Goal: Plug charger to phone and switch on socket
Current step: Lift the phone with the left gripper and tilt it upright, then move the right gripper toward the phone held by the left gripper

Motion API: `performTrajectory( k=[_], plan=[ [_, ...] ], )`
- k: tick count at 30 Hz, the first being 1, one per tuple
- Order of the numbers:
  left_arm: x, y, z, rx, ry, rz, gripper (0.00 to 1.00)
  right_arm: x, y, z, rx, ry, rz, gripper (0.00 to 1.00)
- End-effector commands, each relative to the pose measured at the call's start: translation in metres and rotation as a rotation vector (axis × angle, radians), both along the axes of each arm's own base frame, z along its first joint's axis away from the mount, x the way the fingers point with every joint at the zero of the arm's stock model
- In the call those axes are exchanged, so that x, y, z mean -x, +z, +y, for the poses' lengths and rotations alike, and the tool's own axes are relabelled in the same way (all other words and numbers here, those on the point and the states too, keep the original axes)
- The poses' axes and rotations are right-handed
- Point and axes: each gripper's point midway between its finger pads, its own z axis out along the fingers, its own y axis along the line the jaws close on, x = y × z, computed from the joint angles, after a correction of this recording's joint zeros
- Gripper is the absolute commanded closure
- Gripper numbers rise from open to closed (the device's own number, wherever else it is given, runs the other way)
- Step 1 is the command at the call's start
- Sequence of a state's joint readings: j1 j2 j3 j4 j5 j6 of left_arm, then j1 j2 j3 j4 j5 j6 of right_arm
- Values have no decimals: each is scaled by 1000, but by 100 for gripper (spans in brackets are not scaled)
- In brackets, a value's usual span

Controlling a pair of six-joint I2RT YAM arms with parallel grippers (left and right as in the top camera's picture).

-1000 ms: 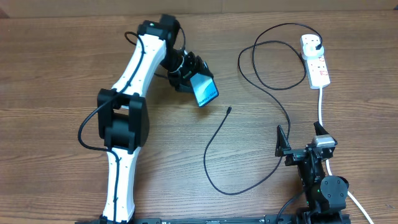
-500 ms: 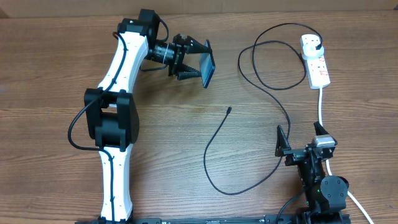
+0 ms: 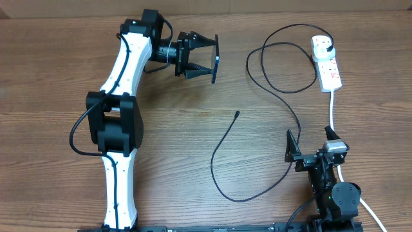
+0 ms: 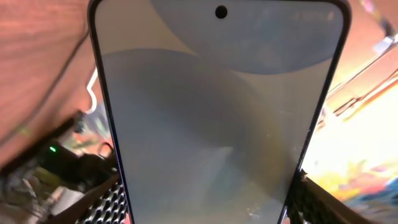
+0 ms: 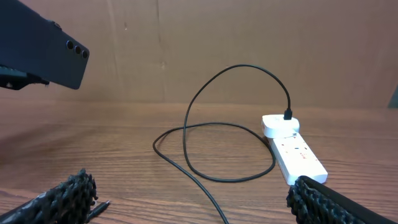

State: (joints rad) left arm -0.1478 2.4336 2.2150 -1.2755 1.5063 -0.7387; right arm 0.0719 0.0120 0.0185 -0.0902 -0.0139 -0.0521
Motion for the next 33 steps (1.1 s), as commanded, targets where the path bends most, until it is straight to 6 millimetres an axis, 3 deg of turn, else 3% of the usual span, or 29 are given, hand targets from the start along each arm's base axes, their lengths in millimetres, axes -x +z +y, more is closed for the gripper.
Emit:
performTrajectory(
  k=[1,7,11,14,18,22,29,33],
  plan=[
    [-5,21,6,59,11,110,36,0,-2,-2,1,-12,-4,0],
    [-8,21,12,50,26,184,38,0,2,0,-6,-2,-19,0],
    [-9,21,15,51,33,179,38,10,8,43,-156,255,-9,0],
    [-10,21,17,52,37,178,38,23,35,65,-305,414,-60,0],
    [-10,21,17,53,36,172,37,34,78,68,-503,490,-158,0],
    [-10,21,16,53,35,170,37,54,111,81,-502,604,-189,0],
    [-10,21,16,55,34,149,37,40,137,84,-425,534,67,0],
    [-9,21,16,55,33,149,37,30,163,109,-409,677,246,0]
  ],
)
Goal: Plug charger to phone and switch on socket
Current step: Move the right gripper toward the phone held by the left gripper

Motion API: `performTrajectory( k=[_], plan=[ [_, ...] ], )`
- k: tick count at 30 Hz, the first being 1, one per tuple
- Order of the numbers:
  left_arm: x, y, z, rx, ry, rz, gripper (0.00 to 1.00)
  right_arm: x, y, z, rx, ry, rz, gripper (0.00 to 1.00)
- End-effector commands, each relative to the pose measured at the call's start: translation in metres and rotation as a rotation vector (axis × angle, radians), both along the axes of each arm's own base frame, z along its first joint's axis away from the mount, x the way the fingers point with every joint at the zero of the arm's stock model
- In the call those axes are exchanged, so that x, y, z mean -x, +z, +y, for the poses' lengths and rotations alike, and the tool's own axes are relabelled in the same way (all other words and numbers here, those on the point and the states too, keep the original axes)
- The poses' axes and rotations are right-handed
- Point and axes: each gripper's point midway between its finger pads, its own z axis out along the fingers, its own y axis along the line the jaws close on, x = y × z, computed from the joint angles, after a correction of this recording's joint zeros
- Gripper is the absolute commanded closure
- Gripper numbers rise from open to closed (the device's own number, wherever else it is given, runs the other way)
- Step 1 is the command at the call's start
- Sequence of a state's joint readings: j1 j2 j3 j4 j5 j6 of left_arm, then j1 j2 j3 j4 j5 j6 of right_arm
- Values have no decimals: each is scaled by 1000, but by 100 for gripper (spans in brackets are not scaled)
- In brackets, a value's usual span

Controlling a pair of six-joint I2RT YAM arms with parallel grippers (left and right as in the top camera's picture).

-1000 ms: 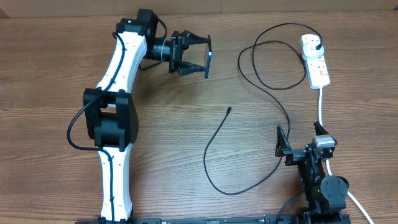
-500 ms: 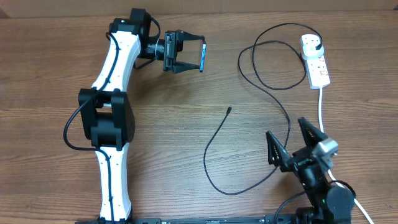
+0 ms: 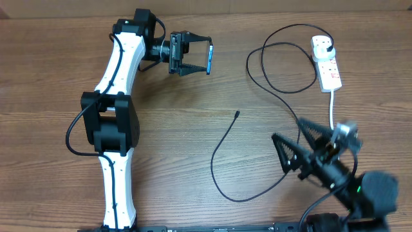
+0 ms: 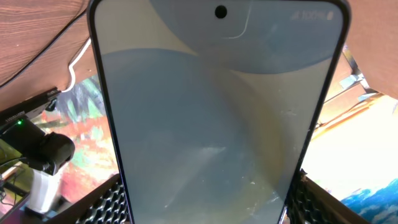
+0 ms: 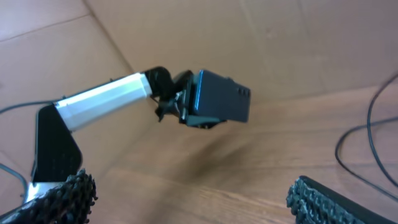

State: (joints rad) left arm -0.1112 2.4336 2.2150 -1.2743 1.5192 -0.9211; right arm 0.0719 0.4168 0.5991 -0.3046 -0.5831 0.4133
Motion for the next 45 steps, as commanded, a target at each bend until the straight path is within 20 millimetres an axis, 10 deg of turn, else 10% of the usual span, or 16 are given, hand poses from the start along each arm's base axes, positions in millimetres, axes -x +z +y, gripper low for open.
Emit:
performTrajectory(
  k=[1,5,14,18,21,25,32,41,45],
  plan=[
    [-1,19,-1,65,-7,-34,37,3,34,30,19,237,-4,0],
    [-1,19,-1,65,-7,-34,37,26,64,66,-91,667,63,0],
    [1,8,-7,5,-16,-40,38,-21,72,100,-141,760,0,0],
    [3,3,-13,-25,-26,-44,38,-65,24,107,-125,528,178,0],
    [5,1,-16,-36,-31,-47,38,-102,-38,77,-60,182,435,0],
    [6,-8,-18,-86,-35,-57,38,-111,-71,40,73,-73,603,0],
    [8,-12,-24,-110,-45,-56,38,-111,-65,10,218,-270,726,0],
    [10,-11,-27,-108,-52,-41,38,-130,-20,57,88,-64,570,5],
    [11,-12,-29,-113,-56,-38,38,-135,-43,52,177,-191,605,11]
  ],
)
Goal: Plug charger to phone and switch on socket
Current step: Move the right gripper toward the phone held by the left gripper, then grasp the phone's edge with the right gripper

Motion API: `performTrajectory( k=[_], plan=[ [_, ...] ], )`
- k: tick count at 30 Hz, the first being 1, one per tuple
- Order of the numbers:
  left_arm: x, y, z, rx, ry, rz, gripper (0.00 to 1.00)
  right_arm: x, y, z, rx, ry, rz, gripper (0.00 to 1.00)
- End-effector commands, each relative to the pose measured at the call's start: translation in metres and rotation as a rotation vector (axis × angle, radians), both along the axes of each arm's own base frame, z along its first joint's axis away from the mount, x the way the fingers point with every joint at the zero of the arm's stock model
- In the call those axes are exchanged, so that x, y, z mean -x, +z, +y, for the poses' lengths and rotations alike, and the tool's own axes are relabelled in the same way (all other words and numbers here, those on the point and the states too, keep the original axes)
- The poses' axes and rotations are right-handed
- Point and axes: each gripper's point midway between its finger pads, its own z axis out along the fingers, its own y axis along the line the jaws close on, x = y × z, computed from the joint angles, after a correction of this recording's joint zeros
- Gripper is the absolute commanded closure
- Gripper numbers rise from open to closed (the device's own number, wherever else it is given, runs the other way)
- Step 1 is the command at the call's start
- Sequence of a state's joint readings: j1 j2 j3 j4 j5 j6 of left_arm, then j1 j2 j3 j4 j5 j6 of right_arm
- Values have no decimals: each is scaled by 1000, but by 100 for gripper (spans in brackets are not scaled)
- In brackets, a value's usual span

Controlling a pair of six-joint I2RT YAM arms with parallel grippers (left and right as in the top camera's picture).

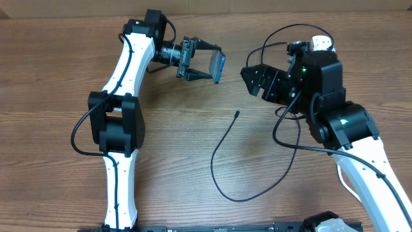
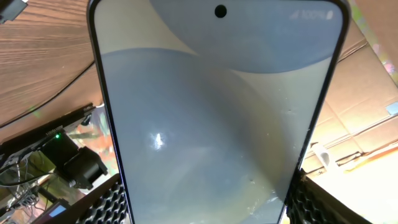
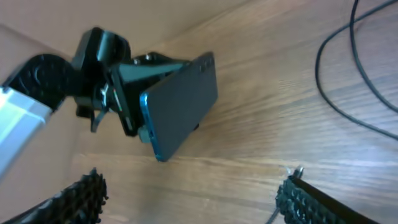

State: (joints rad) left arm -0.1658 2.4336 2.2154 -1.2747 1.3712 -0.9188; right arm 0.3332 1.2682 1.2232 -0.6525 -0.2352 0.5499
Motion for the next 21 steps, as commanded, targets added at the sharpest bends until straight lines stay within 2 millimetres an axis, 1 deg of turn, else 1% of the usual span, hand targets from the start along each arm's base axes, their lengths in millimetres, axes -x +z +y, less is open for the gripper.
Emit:
performTrajectory(
  k=[1,2,4,6,7,9,11,14,16,19,21],
  plan=[
    [2,12,-9,24,-17,-15,38,-6,-14,0,110,-67,14,8],
    [2,9,-10,7,-18,-18,38,-5,-23,2,141,-69,34,5],
    [4,4,-13,-19,-25,-21,38,-5,-34,9,167,-50,82,5],
    [6,1,-17,-42,-32,-19,37,-7,-42,14,193,-35,136,4],
    [7,0,-19,-47,-35,-18,37,-9,-43,15,205,-30,149,2],
    [9,0,-22,-48,-42,-17,37,-16,-39,18,223,-22,166,1],
    [10,0,-24,-49,-46,-13,38,-21,-31,22,234,-5,157,1],
    [10,-2,-24,-63,-41,2,38,-21,-17,29,223,17,130,1],
    [10,-5,-23,-82,-36,9,38,-19,-10,38,214,54,109,1],
    [10,-5,-23,-83,-36,13,38,-19,-10,40,229,44,98,2],
    [10,-5,-24,-82,-38,13,38,-25,-15,32,260,-24,102,8]
  ],
)
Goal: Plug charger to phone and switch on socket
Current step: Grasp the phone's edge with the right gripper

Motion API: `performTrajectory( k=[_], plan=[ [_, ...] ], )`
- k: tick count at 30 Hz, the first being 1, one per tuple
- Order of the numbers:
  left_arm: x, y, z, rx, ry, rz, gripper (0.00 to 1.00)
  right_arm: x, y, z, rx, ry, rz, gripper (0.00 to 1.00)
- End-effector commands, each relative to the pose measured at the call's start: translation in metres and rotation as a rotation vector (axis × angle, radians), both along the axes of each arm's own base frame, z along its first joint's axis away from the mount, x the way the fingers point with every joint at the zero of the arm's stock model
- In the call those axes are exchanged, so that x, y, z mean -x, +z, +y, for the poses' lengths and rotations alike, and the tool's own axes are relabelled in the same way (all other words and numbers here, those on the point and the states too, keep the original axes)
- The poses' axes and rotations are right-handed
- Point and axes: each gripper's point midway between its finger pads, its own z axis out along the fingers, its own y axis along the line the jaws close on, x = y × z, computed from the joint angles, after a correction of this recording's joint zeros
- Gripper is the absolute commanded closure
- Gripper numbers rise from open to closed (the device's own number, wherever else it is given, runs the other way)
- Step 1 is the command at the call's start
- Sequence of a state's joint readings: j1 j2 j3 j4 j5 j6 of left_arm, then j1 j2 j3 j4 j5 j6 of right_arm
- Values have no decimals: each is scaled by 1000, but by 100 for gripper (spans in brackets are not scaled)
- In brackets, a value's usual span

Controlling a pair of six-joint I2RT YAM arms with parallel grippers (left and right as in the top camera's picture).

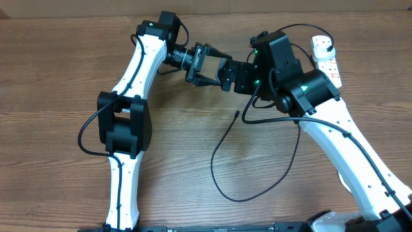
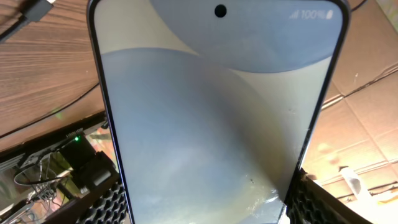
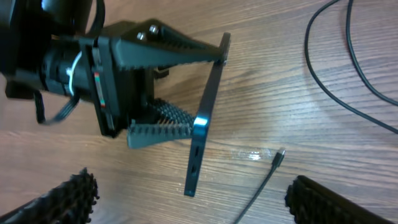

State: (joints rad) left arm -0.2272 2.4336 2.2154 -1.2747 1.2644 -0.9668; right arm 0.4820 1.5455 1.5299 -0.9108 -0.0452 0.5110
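The phone (image 2: 217,112), screen lit, fills the left wrist view, with my left gripper (image 2: 211,202) shut on its long edges. From the right wrist the phone (image 3: 205,124) shows edge-on, tilted, its lower end above the table. In the overhead view my left gripper (image 1: 209,66) meets my open right gripper (image 1: 230,76), which covers most of the phone. My right gripper (image 3: 191,190) holds nothing. The black cable's free plug (image 1: 237,115) lies on the wood, also seen as a plug (image 3: 280,154) right of the phone's lower end.
A white power strip (image 1: 327,61) lies at the back right with the charger plugged into its far end. The black cable (image 1: 222,161) loops across the table's middle and behind my right arm. The table (image 1: 58,84) is bare wood elsewhere.
My right gripper has moved left from beside the cable loop to right against the held phone. My left gripper has shifted a little right, and the phone now faces edge-on to the right wrist.
My left gripper held the phone in the air at the back throughout. My right arm was folded at the near right edge, then lifted off it, then stood open at the back facing the phone, and now sits right by it.
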Motion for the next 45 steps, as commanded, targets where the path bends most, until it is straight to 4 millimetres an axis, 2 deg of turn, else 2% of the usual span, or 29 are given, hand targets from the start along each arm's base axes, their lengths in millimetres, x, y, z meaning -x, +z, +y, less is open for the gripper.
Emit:
performTrajectory(
  k=[1,4,12,19,24,28,31,43,45],
  plan=[
    [-3,14,-2,36,1,-10,38,-10,7,-9,43,-91,-46,12],
    [-1,14,-6,38,-4,1,37,-16,-3,-9,32,-160,-18,21],
    [3,15,-11,40,-13,11,37,-25,-35,4,33,-162,54,24],
    [3,15,-12,40,-14,12,37,-36,-32,10,8,-163,15,43],
    [4,15,-12,39,-16,12,37,-38,-33,12,6,-162,13,46],
    [4,15,-13,39,-17,12,37,-37,-46,17,24,-150,38,46],
    [5,14,-14,33,-20,10,37,-38,-52,19,33,-148,49,52],
    [3,3,-12,-29,-11,2,37,-39,-52,17,42,-156,44,61],
    [2,3,-12,-31,-9,5,37,-39,-52,17,39,-154,45,65]
  ],
)
